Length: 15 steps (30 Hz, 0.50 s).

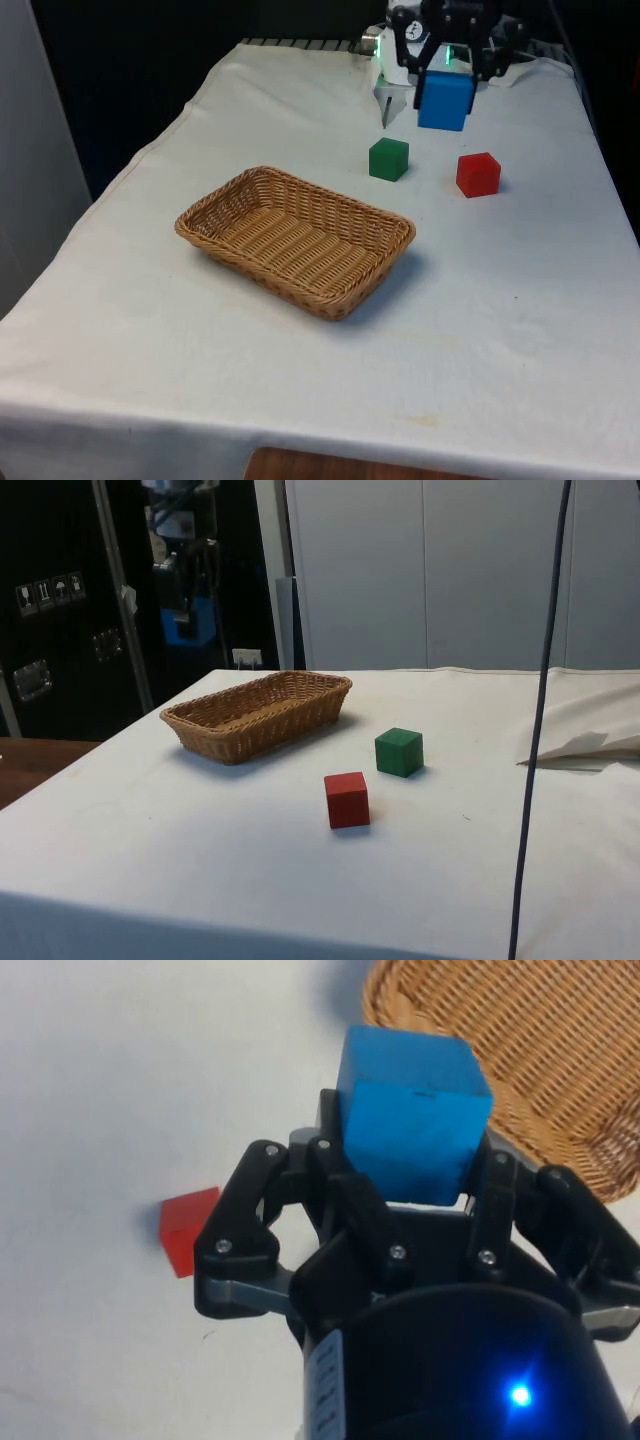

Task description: Pick up the blue cube and place it into the basket.

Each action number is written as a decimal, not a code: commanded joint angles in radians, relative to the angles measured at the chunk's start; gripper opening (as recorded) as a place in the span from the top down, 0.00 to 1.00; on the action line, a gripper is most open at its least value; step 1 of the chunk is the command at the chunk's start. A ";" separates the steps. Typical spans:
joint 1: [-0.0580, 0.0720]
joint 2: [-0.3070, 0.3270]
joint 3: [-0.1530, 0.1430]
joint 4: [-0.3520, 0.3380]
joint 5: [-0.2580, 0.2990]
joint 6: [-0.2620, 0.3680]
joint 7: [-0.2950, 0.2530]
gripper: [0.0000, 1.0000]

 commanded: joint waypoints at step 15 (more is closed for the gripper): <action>-0.017 0.022 -0.075 -0.018 0.009 0.035 -0.076 0.99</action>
